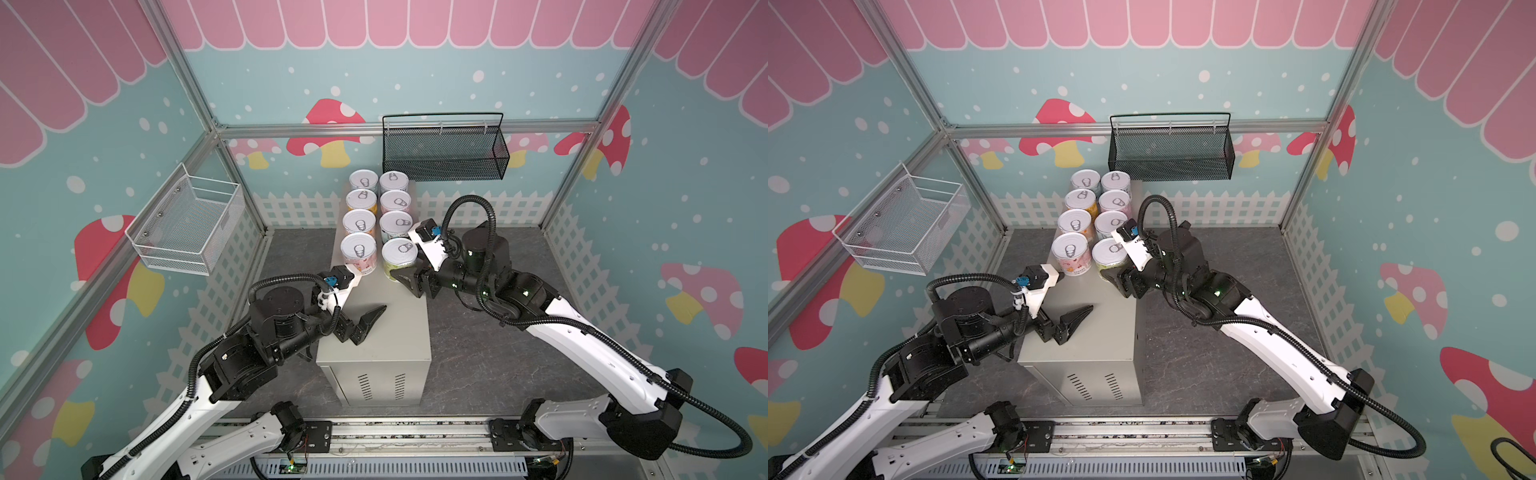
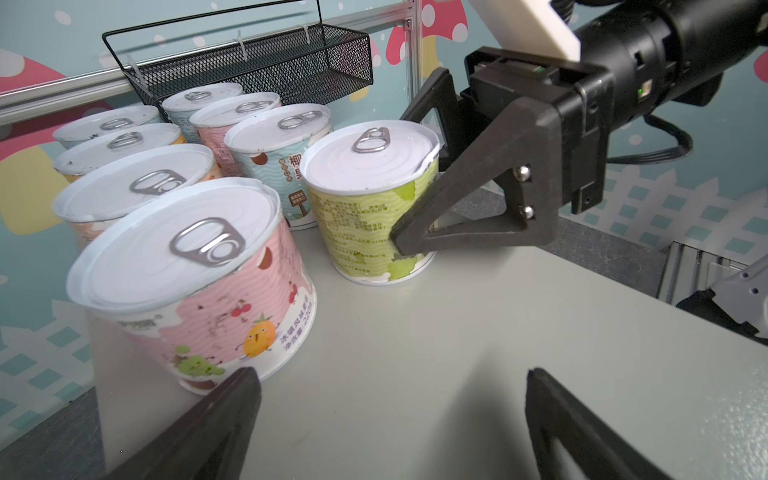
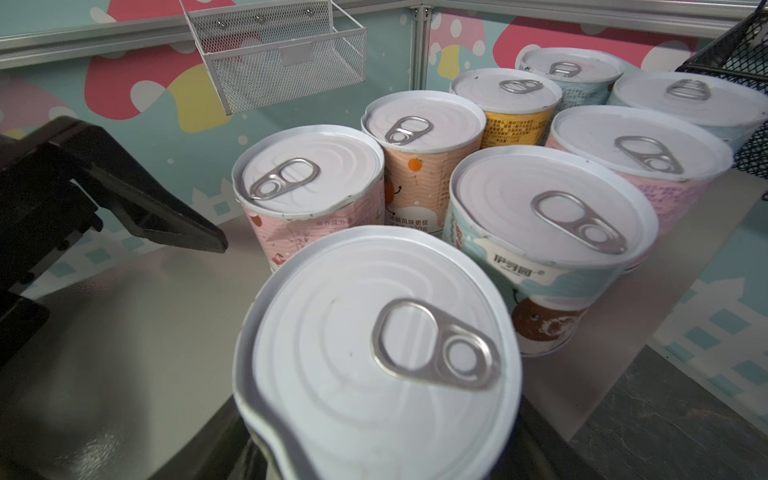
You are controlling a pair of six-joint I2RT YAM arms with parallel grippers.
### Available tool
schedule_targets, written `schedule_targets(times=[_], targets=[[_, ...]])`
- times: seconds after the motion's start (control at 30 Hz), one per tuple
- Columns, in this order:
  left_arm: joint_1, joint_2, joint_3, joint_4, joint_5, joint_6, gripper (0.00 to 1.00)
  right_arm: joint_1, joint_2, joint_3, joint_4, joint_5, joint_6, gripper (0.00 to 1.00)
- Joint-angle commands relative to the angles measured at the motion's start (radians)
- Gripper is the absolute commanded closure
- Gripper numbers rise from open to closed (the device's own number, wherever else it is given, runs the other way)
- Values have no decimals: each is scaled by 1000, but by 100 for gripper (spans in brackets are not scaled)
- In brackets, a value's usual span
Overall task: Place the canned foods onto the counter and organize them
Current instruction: 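Push the green-labelled can into line beside the pink can with the right gripper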
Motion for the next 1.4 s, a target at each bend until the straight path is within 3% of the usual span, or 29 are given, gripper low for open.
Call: schedule_targets(times=[0.0, 1.37], targets=[[7, -13, 0, -17, 9, 17, 0, 6, 17, -6, 16, 11, 4, 31], [7, -26, -2, -15, 4, 19, 1, 3, 34, -28, 54, 73, 16, 29]])
